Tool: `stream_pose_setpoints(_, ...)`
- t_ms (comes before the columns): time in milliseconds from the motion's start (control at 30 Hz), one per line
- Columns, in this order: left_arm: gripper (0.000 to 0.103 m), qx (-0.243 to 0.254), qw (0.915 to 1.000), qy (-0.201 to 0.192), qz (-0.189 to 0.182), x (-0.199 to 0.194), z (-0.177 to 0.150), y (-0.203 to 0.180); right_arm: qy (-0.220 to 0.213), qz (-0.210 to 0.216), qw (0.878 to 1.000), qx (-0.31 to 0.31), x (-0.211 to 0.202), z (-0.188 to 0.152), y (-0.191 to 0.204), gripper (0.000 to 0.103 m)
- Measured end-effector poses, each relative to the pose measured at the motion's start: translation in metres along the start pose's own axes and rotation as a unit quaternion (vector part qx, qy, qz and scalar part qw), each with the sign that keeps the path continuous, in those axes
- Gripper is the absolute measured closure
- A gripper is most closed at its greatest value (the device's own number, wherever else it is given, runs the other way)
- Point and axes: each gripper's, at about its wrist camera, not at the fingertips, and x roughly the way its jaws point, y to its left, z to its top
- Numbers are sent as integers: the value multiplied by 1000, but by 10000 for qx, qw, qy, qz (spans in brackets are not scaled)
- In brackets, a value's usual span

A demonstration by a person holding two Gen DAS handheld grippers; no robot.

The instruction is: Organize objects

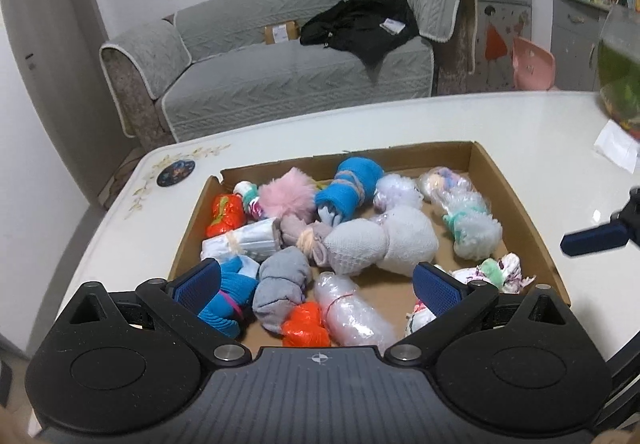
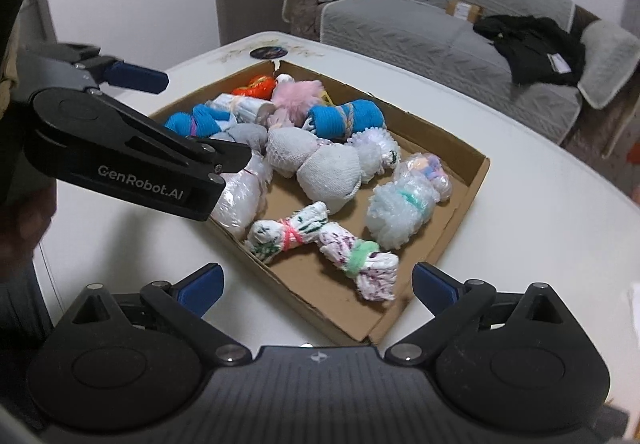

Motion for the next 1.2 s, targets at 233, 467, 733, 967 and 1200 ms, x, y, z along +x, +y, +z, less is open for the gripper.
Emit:
stream_pose_setpoints(233, 0, -183, 9996, -104, -165, -5, -1, 10, 13, -39, 9994, 351, 5, 0, 12, 1)
stream_pose_setpoints(467, 0, -369, 9990, -90, -236, -2, -3, 23, -14, -177, 9978, 636, 3, 6, 17, 1)
stream_pose_setpoints(733, 0, -436, 9987, -127, -246, -1, -3, 33, -7, -294, 9967, 758, 6, 9, 17, 1)
stream_pose_setpoints(967, 0, -440, 9987, -130, -226, -1, -2, 36, -42, -329, 9965, 773, 6, 13, 18, 1)
stream_pose_setpoints(1200, 1, -420, 9988, -128, -195, -1, -1, 39, -91, -318, 9962, 806, 4, 15, 19, 1)
